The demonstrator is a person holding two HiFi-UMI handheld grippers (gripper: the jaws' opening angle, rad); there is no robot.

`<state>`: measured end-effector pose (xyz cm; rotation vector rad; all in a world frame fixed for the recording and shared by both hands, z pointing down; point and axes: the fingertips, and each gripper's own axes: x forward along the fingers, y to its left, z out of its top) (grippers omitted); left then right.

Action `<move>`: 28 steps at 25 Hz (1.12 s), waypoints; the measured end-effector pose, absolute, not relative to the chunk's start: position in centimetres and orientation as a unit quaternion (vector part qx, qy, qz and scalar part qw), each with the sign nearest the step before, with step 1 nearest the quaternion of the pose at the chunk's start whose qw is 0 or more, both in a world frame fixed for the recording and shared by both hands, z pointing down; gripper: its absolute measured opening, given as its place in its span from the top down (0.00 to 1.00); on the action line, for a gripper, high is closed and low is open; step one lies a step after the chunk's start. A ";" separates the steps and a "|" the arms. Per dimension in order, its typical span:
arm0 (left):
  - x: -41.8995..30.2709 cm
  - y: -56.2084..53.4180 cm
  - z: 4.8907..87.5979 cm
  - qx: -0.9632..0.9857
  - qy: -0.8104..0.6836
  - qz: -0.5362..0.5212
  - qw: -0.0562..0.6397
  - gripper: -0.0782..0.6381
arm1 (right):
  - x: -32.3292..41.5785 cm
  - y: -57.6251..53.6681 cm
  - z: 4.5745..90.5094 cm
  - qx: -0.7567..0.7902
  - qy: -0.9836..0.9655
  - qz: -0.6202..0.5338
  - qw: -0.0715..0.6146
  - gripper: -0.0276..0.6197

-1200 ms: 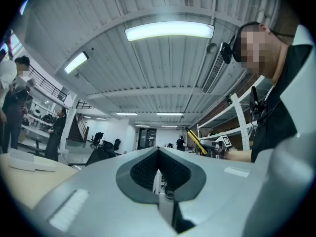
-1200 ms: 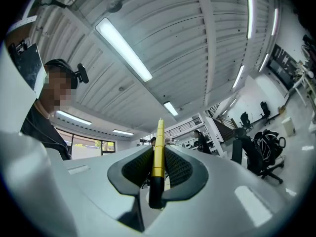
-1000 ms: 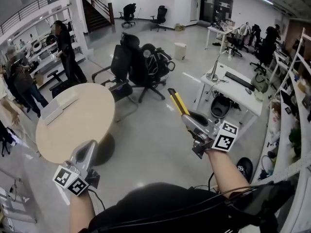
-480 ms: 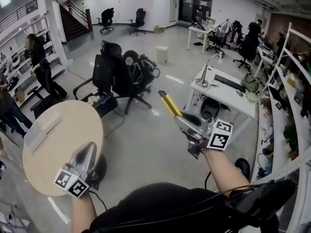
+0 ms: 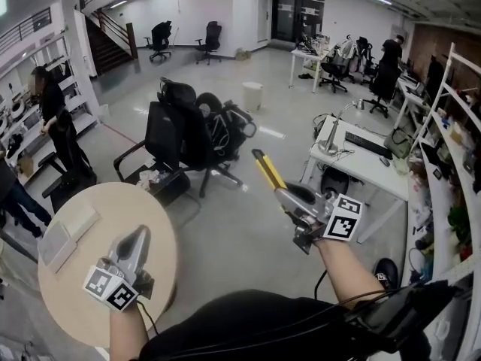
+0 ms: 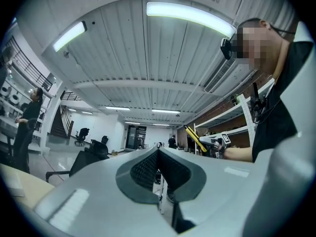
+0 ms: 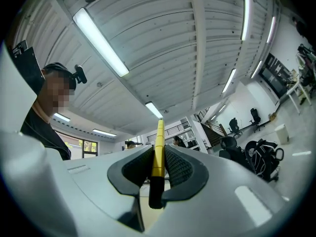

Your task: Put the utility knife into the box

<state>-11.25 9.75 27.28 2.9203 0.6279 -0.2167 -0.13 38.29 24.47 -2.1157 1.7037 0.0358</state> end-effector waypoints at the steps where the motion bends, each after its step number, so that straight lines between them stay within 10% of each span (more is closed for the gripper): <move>1: -10.3 9.3 27.6 0.973 0.208 -0.069 0.075 0.90 | 0.9 37.9 24.8 -0.761 0.613 0.009 0.212 0.82; 28: 15.7 14.0 28.9 0.994 0.059 -0.052 0.074 0.90 | 35.5 36.3 25.5 -0.649 0.728 -0.028 0.219 0.82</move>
